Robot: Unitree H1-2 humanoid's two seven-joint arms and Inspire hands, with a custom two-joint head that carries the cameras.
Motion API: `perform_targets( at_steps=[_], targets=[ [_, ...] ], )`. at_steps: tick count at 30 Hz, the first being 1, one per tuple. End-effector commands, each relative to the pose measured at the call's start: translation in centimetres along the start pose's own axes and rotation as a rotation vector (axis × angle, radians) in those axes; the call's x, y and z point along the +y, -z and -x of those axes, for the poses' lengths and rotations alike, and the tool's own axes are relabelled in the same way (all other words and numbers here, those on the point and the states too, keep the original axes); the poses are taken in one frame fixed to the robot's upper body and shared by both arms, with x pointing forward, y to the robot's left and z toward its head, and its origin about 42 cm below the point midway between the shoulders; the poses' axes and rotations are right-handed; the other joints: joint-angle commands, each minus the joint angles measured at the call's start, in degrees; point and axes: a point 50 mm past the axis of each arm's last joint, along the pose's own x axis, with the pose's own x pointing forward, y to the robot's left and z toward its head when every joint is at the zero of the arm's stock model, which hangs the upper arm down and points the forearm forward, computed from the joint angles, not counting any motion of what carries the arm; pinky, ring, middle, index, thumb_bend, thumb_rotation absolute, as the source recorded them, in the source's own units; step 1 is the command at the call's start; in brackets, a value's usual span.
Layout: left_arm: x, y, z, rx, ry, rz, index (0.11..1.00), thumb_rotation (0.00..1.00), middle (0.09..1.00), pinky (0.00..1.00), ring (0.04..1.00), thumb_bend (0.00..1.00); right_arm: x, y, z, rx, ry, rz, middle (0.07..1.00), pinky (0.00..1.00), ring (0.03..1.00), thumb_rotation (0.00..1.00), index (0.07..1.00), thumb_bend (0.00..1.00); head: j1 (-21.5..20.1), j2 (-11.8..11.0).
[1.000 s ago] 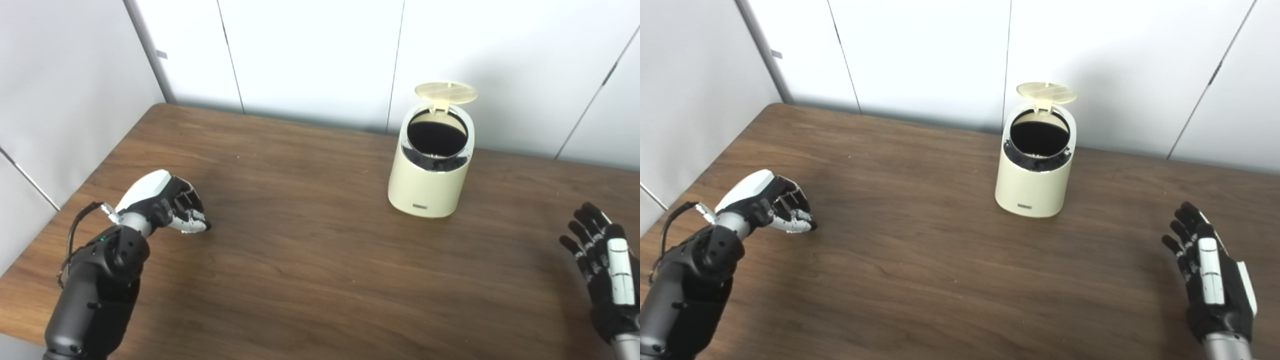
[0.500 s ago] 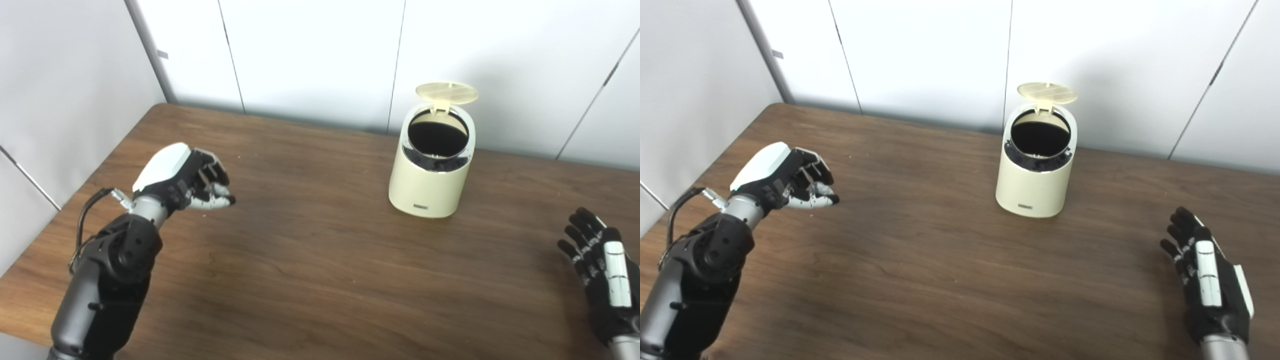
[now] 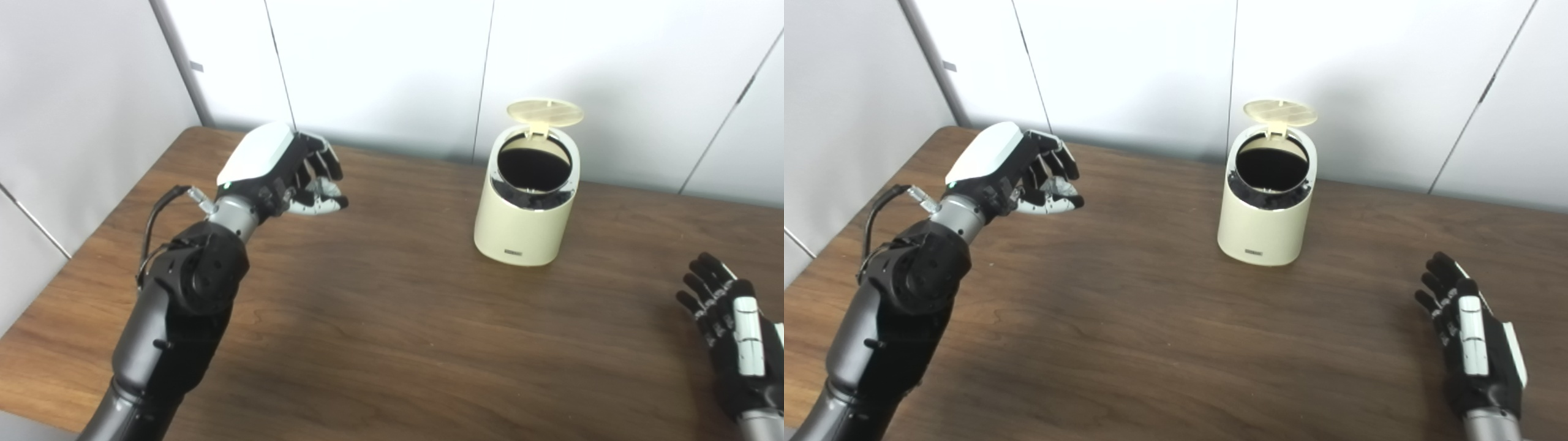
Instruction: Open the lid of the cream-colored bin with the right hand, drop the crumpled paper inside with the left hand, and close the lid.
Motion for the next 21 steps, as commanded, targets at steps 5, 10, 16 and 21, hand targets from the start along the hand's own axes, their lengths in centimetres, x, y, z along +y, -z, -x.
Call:
perform_targets(
  at_steps=[5,10,16,21],
  targets=[
    [1.5,-2.6,-2.0,-0.114,-0.049,-0.015,0.504,0.00,0.479,0.37,0.393,0.47,0.1,-1.5,-0.6,-0.088,-0.026,0.011,0.899,0.88,0.915,0.81,0.853,0.47,-0.5,-0.1],
    [0.9,-4.5,-3.5,-0.147,-0.044,0.009,0.490,0.00,0.490,0.37,0.400,0.48,0.0,-1.1,-0.7,-0.086,-0.034,0.019,0.899,0.89,0.919,0.81,0.852,0.52,-1.5,-0.7],
    [0.5,-6.7,-5.2,-0.179,-0.048,-0.002,0.500,0.00,0.485,0.34,0.397,0.47,0.2,-0.7,-0.7,-0.092,-0.039,0.034,0.894,0.88,0.910,0.79,0.853,0.53,-2.0,-1.4],
    [-0.1,-7.9,-6.3,-0.214,-0.054,0.016,0.513,0.00,0.474,0.36,0.388,0.47,0.5,-0.3,-0.8,-0.087,-0.038,0.042,0.893,0.89,0.912,0.80,0.856,0.55,-3.2,-2.2]
  ],
)
